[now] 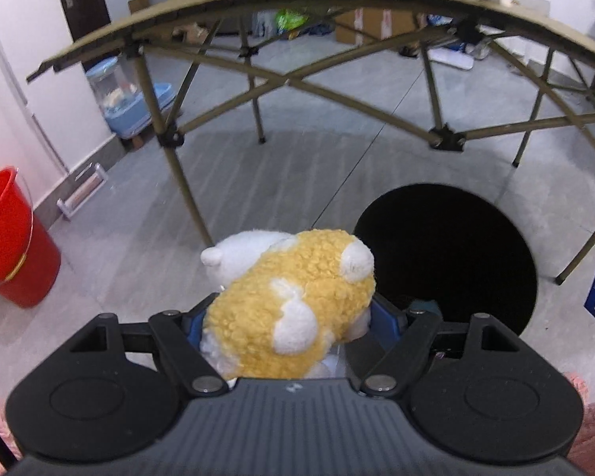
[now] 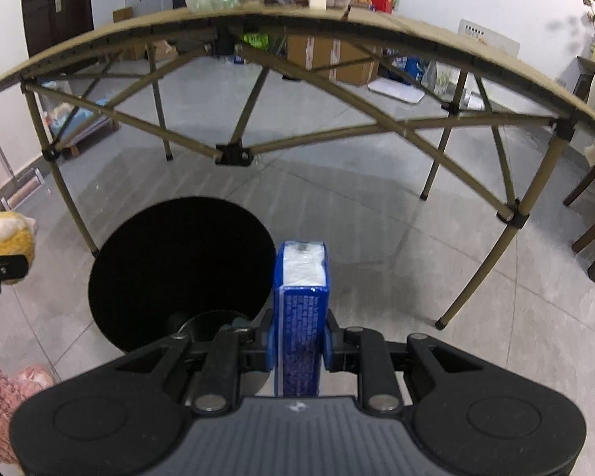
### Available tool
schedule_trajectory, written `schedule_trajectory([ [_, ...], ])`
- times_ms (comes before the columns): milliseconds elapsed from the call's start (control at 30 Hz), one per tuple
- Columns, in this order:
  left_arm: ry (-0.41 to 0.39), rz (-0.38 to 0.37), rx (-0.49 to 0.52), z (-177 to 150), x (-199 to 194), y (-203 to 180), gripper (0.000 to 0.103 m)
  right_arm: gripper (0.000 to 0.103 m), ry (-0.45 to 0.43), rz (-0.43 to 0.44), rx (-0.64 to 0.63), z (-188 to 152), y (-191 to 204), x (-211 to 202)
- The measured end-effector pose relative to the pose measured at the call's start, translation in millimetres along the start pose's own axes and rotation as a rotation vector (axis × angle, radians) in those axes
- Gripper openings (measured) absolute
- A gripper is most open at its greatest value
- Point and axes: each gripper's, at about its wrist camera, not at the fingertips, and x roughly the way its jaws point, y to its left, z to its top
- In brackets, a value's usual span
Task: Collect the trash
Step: 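Lift the yellow plush and blue box off the table and carry them to the bin, then lower the yellow plush into the bin and open the left tool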
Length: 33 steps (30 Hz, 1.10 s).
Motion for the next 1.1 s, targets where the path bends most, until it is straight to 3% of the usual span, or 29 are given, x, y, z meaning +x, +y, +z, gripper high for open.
schedule_trajectory([
  [533, 0.111, 0.036, -0.013, 6, 21, -1, 0.078, 0.021, 0.054, -0.017, 0.038, 11, -10, 26],
  [1100, 0.103, -0.009, 0.004, 29, 25, -31, 0.078, 0.021, 0.069, -0.042, 0.084, 19, -21, 44],
])
